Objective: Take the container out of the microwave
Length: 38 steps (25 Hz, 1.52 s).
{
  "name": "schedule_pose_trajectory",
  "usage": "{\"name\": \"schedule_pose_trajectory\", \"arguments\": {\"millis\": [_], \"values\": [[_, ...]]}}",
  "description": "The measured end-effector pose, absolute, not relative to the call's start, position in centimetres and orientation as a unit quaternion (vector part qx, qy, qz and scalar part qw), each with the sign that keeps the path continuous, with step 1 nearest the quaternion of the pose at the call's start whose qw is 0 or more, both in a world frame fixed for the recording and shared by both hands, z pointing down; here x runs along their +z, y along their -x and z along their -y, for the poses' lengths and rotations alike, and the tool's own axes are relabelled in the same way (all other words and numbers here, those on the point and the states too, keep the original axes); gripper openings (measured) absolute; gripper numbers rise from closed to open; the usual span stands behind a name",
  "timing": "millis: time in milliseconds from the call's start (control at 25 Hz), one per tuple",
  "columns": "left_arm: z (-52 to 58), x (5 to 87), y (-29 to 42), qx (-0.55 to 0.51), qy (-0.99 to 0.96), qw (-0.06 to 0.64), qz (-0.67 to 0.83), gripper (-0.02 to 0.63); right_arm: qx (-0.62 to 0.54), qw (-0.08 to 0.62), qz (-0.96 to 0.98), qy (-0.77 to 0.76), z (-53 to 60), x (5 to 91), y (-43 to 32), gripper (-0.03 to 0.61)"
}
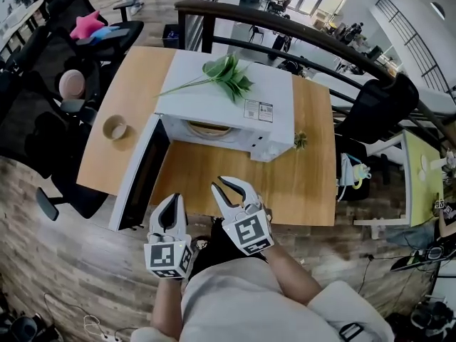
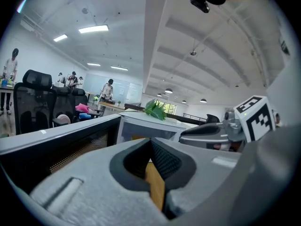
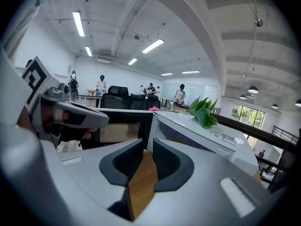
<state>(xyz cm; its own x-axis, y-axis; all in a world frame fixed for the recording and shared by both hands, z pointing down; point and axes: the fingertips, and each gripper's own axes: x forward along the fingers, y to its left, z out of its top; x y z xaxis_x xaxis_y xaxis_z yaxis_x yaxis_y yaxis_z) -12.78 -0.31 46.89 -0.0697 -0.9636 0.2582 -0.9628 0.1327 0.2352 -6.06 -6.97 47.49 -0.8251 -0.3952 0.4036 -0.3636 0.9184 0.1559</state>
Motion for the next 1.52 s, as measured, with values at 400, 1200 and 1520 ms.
{"name": "schedule_pose_trajectory", "arguments": {"millis": [400, 1200, 1520], "values": [[2.9, 49.5, 13.8, 0.043, -0.667, 0.196, 0.718, 0.003, -0.015, 0.261, 0.944, -0.202, 11.0, 50.7, 6.6, 0.080], [9.0, 55.3, 14.9, 0.078, -0.644, 0.257, 0.716, 0.003, -0.049, 0.333, 0.932, -0.134, 17.5, 56.4, 11.0, 0.081], [9.6, 56.8, 16.0, 0.087, -0.624, 0.265, 0.730, 0.003, -0.074, 0.352, 0.927, -0.107, 19.0, 58.2, 12.8, 0.087]]}}
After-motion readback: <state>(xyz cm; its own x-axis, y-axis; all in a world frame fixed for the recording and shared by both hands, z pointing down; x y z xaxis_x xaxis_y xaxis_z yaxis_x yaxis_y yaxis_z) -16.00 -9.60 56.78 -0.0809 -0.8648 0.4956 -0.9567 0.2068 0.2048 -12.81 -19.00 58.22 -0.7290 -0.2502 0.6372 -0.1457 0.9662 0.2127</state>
